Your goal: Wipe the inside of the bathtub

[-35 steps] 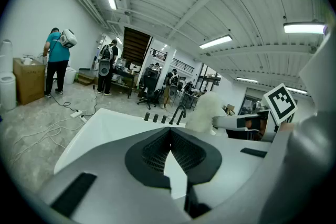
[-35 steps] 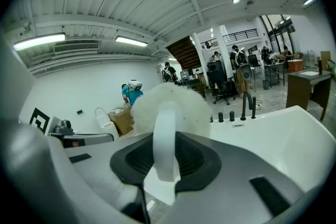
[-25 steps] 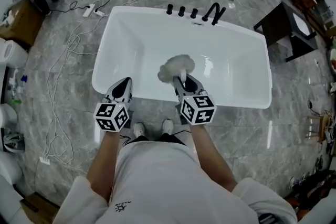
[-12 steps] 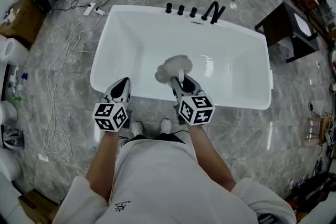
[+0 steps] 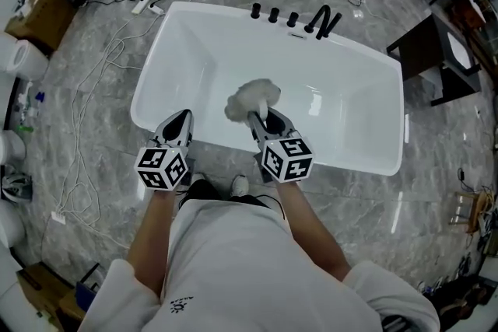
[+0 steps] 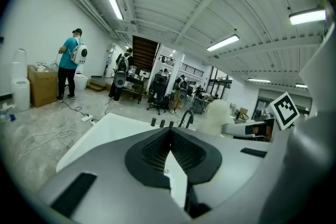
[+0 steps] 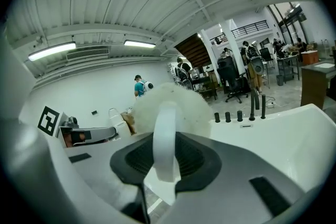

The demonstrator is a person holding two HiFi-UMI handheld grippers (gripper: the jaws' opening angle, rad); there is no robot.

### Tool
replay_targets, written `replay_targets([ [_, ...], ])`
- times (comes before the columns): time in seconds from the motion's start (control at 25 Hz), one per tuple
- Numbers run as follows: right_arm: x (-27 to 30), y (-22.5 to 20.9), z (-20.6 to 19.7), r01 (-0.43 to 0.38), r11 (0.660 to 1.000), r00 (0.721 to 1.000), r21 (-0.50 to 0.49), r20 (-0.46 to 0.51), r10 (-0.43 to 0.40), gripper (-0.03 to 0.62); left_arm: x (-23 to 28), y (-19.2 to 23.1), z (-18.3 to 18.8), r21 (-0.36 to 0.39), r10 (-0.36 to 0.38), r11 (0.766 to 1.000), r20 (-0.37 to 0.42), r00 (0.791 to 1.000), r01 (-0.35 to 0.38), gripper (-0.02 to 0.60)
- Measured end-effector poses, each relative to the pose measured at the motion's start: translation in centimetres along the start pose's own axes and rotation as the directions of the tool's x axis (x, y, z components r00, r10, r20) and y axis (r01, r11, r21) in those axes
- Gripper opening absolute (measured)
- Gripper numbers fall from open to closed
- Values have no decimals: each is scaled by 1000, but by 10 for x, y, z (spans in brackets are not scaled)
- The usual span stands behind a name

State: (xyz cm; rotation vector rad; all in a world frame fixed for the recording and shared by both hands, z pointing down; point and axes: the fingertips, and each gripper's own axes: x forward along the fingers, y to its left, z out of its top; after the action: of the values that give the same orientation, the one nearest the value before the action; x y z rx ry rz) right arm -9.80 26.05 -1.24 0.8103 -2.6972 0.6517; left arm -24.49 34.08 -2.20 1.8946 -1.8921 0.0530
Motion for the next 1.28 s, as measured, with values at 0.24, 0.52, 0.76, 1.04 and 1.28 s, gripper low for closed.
replay_targets([
  [0.24,13,6,-1,-42,999,999,-3,-15,42,101,-6,18,-7,-23,64,998,-12,998,-65,11],
  [0.52,35,15,-1,-47,999,998,2,-28,47,101,-3,45,-8,-24,71,997,-36,997,-72,11],
  [0.76,67,25,4,-30,1000,999,-2,-45,30,101,10,80,3,-29,51,998,-45,998,-52,11],
  [1.04,130,40,11,-11,1000,998,11,-70,12,101,36,125,14,-10,-3,1000,-90,996,2,11],
  [1.28,200,46,6,21,999,995,32,-96,-18,101,70,165,10,13,-93,995,-147,985,96,11],
])
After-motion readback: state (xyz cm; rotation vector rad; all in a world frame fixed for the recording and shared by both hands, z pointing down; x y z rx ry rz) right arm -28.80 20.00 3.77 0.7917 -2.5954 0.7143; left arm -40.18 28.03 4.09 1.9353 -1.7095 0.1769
